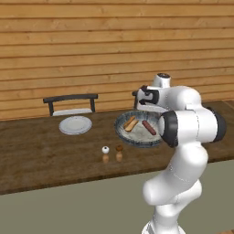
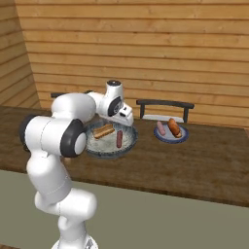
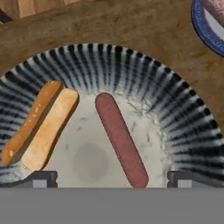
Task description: Place one bun and one sausage from the bowl on each plate.
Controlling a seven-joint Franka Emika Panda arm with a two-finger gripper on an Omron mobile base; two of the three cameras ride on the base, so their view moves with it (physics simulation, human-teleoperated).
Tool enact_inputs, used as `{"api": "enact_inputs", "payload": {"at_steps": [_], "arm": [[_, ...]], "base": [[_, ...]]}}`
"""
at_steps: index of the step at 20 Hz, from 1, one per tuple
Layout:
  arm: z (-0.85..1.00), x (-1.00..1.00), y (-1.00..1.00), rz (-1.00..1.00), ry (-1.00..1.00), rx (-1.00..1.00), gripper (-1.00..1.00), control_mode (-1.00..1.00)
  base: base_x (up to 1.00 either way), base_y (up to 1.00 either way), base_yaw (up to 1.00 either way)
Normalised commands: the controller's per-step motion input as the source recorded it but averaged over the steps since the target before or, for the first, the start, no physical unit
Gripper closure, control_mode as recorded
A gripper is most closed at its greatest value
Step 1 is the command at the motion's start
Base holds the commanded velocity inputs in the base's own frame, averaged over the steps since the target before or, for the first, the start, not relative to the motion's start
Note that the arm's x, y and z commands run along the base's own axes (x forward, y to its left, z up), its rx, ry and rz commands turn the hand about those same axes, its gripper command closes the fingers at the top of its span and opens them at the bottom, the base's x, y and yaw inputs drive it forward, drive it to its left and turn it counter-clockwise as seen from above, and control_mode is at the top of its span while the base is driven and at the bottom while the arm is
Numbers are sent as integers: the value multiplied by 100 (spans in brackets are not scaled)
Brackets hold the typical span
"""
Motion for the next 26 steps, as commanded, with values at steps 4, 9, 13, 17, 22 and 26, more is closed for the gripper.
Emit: {"api": "enact_inputs", "payload": {"at_steps": [4, 9, 13, 17, 22, 26], "arm": [[-53, 8, 4, 32, 0, -9, -100, -100], [-34, 0, 0, 26, 0, -13, -100, -100], [-40, 0, 0, 29, 0, -12, -100, -100], [-45, 0, 0, 25, 0, -5, -100, -100], [-33, -1, -6, 5, 0, -1, -100, -100], [-23, 0, -9, 0, -1, 0, -100, -100]], "base": [[0, 0, 0], [0, 0, 0], [0, 0, 0], [0, 0, 0], [0, 0, 0], [0, 0, 0]]}}
